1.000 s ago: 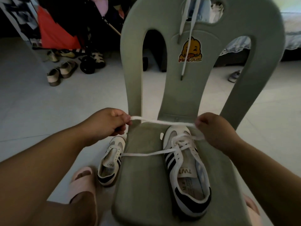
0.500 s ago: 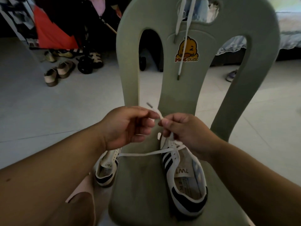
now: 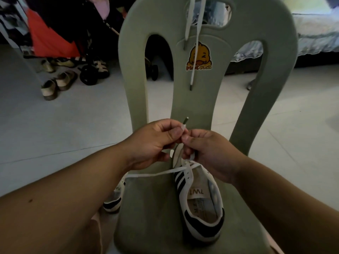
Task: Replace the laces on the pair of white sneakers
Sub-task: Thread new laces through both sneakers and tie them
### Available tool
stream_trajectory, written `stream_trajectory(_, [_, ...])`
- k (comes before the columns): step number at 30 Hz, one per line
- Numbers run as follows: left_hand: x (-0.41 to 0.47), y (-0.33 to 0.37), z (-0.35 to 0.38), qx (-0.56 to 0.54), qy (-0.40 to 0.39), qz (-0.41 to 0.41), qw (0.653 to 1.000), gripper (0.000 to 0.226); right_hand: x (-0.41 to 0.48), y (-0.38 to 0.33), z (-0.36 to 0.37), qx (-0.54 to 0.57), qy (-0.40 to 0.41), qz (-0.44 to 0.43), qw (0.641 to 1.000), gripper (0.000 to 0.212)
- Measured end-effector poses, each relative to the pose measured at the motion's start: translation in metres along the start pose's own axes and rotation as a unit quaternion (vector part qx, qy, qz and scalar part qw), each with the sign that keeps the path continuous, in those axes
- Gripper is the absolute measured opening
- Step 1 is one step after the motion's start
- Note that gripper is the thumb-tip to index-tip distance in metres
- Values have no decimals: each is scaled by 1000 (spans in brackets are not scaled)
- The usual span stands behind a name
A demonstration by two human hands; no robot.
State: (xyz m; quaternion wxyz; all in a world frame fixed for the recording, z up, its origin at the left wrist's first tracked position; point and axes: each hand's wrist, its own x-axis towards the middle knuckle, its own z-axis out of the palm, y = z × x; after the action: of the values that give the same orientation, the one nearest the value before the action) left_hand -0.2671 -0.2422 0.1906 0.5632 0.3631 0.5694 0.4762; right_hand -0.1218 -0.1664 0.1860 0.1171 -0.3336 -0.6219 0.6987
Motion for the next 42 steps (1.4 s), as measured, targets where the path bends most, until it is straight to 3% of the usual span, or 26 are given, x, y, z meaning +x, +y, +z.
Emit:
stream_trajectory(4, [8,4,3,-51,32,33,998,19,-2,2,-9,-78,52,-5,996,18])
stream_trajectory(6, [10,7,1,-106,58,47,992,24,-3,4,-19,-203,118,-1,972,15])
stream_trajectory(7, [11,8,0,-82,62,47,994,26,-5,7,-24,-276,130,11,952,23])
stream_trajectory(9, [11,3,4,72,61,21,995,26,-10,11,-34,-367,89,75,923,39])
stream_trajectory(12, [18,-15,21,331,49,-14,942,19,-17,20,-35,-424,6,155,892,62])
stream_trajectory(14, [25,-28,31,454,26,-2,891,13,-18,26,-34,-467,19,137,874,59])
stream_trajectory(16, [29,-36,38,499,16,1,866,17,-19,30,-34,-481,48,115,868,42])
stream_trajectory(19, [32,-46,45,528,25,10,849,24,-24,34,-36,-459,68,96,881,18])
stream_trajectory(22, [32,-52,52,506,55,26,860,22,-26,39,-36,-402,102,97,905,24])
stream_trajectory(26, [32,-60,62,453,124,50,882,22,-25,47,-39,-180,151,143,961,21])
stream_trajectory(30, [29,-71,66,366,182,45,912,19,-27,47,-40,-78,141,173,972,19])
stream_trajectory(35, [30,-74,67,348,193,38,917,19,-25,50,-42,-37,139,177,974,20])
stream_trajectory(42, [29,-74,66,411,132,36,902,20,-25,52,-45,-58,133,170,975,16])
